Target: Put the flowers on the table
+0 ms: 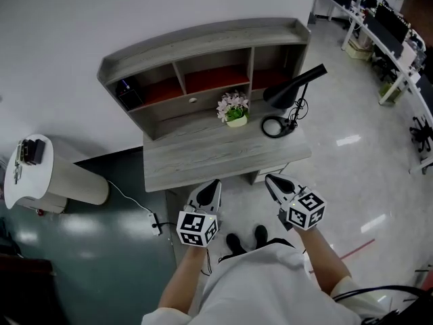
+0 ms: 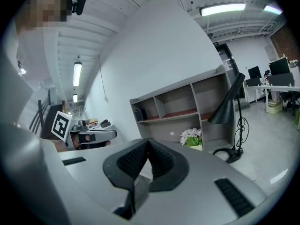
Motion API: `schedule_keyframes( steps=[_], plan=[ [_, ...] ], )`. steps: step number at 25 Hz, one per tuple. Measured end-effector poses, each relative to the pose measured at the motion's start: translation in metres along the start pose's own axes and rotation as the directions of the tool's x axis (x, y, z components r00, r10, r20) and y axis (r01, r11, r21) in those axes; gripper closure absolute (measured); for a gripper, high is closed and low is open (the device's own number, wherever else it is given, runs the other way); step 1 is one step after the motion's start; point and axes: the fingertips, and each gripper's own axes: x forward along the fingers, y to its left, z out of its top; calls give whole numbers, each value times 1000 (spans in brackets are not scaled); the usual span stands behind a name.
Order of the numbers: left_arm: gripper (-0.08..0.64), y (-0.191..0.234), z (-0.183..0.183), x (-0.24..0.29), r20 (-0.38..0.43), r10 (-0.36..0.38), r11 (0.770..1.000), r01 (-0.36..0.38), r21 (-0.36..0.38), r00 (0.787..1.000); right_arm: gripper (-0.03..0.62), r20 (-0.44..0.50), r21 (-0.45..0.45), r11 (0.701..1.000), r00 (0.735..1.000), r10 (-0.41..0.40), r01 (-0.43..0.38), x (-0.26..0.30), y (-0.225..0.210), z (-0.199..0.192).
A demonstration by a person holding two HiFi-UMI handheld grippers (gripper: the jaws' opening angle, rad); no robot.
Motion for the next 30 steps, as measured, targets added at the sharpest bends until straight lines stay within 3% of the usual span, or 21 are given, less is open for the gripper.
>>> schedule_keyframes(
  steps=[16,30],
  plan=[
    [551,-17,-31,-29,-32,52,997,-54,-48,998,575,-19,5,998,998,68,-68,-23,5,-20],
    [551,-18,-26,-31,-38,59,998,-60,-37,998,575,-7,-29,996,996,88,-88,-19,3,3]
  ],
)
